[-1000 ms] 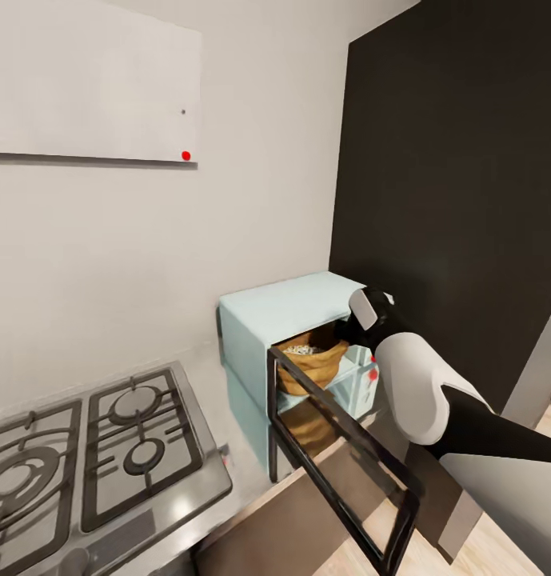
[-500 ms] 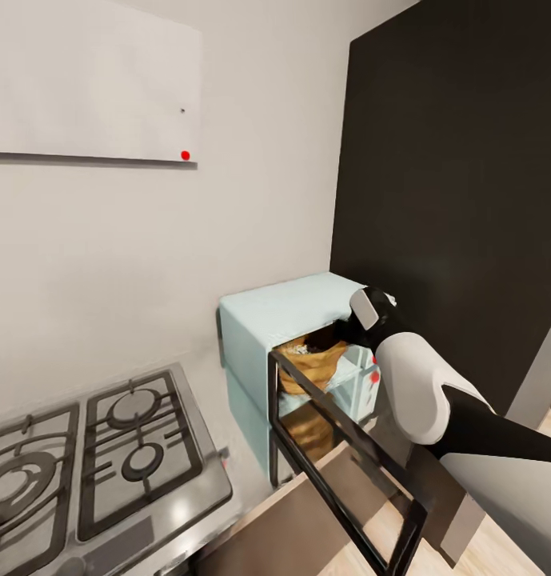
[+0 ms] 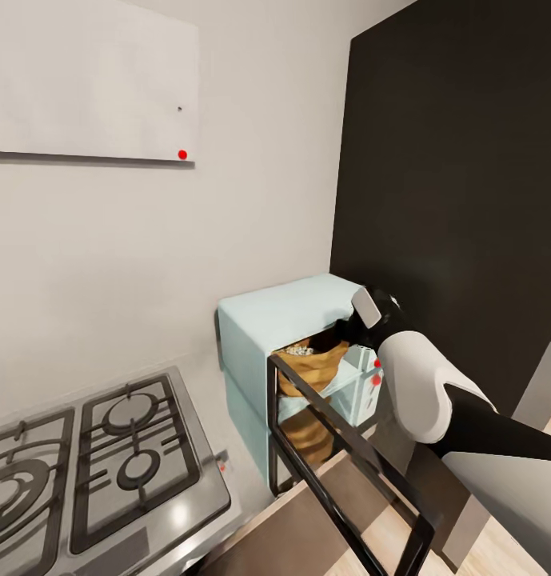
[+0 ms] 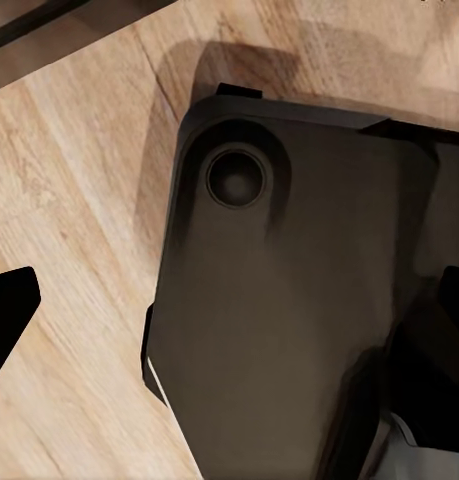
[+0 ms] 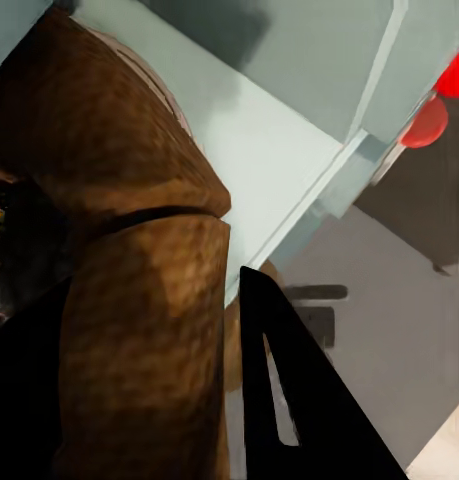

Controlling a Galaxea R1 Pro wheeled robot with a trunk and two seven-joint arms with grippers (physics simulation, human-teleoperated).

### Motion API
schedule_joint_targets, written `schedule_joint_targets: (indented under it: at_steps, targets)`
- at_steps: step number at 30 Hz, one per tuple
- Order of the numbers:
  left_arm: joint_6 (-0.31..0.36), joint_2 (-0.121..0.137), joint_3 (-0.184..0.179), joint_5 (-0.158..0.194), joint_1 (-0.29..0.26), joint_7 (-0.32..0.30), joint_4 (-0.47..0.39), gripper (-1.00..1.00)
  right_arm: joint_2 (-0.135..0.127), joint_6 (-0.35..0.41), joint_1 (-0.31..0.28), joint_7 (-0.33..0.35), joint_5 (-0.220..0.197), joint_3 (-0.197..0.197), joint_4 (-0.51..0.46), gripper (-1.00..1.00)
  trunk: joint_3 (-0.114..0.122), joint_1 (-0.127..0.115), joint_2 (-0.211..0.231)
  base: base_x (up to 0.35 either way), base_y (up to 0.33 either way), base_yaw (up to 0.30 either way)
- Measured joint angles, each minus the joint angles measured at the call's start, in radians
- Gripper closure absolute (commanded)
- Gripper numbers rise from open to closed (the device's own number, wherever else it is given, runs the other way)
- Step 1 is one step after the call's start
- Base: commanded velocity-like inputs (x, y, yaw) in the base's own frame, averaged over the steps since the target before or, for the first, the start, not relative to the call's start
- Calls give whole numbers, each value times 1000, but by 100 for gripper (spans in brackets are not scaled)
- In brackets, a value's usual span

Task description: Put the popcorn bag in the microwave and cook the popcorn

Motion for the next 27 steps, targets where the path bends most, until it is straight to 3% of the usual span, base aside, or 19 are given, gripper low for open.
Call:
schedule_joint_targets:
  at_steps: [4, 19, 20, 24, 27]
  targets:
    - [0, 1, 0, 1, 0, -1, 0, -100, 20, -4, -1, -16, 51, 3, 17, 100, 0, 0, 0, 0, 0, 0]
    - [-2, 2, 0, 1, 0, -1, 0, -100, 14, -13, 1, -26, 17, 7, -54, 100, 0, 0, 0, 0, 0, 0]
    - [-2, 2, 0, 1, 0, -1, 0, -100, 13, -13, 1, -27, 17, 7, -58, -100, 0, 0, 0, 0, 0, 0]
    - [-1, 2, 0, 1, 0, -1, 0, -100, 9, -1, 0, -36, 63, 11, -59, -100, 0, 0, 0, 0, 0, 0]
    - [-1, 2, 1, 1, 0, -1, -1, -100, 9, 3, 0, -55, 63, 10, -59, -100, 0, 0, -1, 0, 0, 0]
